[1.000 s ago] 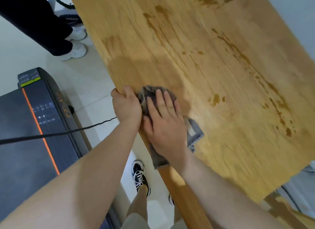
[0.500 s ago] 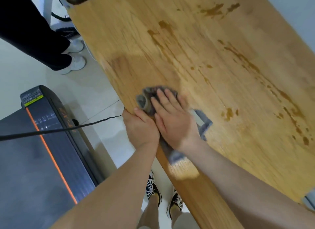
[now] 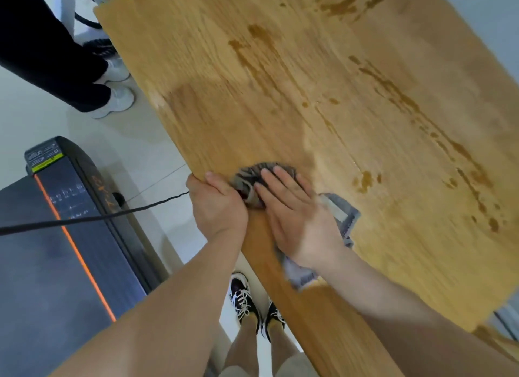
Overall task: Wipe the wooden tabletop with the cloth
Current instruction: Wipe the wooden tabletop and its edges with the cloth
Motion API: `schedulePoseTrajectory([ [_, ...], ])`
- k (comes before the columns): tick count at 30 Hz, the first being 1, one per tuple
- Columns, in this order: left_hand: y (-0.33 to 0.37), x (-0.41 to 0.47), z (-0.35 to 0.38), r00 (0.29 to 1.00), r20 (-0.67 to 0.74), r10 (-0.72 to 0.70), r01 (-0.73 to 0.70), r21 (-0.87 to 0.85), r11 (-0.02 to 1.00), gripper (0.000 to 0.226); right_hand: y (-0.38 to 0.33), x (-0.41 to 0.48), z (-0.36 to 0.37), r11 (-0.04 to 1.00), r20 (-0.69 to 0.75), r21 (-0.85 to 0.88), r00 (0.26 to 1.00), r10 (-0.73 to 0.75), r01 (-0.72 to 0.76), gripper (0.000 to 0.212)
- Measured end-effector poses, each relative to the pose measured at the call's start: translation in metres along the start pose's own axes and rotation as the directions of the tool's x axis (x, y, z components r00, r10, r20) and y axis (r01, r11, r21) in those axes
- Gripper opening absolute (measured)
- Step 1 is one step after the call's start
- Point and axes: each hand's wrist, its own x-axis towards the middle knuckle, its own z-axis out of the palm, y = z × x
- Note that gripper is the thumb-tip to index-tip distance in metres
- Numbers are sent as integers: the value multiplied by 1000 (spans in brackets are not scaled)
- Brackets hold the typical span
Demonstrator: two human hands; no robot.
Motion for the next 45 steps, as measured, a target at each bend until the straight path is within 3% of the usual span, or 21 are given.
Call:
schedulePoseTrajectory([
  [3,-3,0,4,1000,-13,-10,10,-9,1000,43,59,-49,-26,974,-29,-23,974,225,-226,43],
  [7,1,-3,1,999,-37,-15,16,38,999,42,61,-25,-22,840,-130,-90,842,523,-536,49],
  [9,2,-3,-2,999,-48,-24,27,61,998,42,25,-8,-9,877,-87,-121,885,458,-465,53],
  [11,4,-4,-3,998,-53,-23,27,81,996,43,-2,-20,0,972,-12,-89,976,217,-218,53],
  [13,5,-5,-3,998,-48,-28,33,94,995,44,2,-50,-7,999,44,-30,999,26,-25,51],
  [14,6,-5,-2,998,-45,-40,44,98,994,44,17,-65,-12,1000,39,-4,999,0,0,48],
  [18,6,-5,2,995,-64,-74,80,90,993,44,80,-81,-30,961,-57,46,960,273,-271,46],
  [21,8,-6,0,994,-62,-88,95,120,988,46,58,-33,-21,888,-104,-52,887,449,-456,54],
  [23,9,-7,-3,994,-76,-79,89,148,985,48,25,-14,-9,940,-70,-50,940,334,-338,55],
  [25,11,-11,-6,993,-95,-63,79,182,980,49,10,-32,-4,997,33,-31,997,68,-67,55],
  [27,13,-11,-2,994,-84,-69,82,162,983,48,28,-69,-14,996,90,6,992,-91,91,53],
  [29,14,-10,0,994,-73,-75,85,136,987,47,63,-91,-27,998,33,48,999,-36,34,48],
  [31,12,-10,0,993,-87,-74,86,137,987,46,88,-77,-35,987,-24,28,987,159,-159,49],
  [34,9,-9,-2,995,-84,-62,73,137,988,45,75,-14,-27,909,-71,-61,910,408,-412,58],
  [36,9,-8,-3,995,-88,-49,61,136,989,44,47,15,-13,935,-58,-69,937,345,-348,58],
  [38,9,-9,-4,995,-85,-43,52,118,992,43,21,13,-3,988,-14,-65,990,143,-143,56],
  [41,10,-8,-2,997,-65,-46,52,87,995,44,22,-27,-8,993,100,14,988,-115,114,52],
  [43,10,-8,-3,998,-32,-58,61,100,993,44,51,-48,-18,989,54,74,990,-128,124,49],
  [45,10,-7,-5,998,-2,-64,64,99,993,44,79,-39,-29,997,7,52,998,64,-64,50],
])
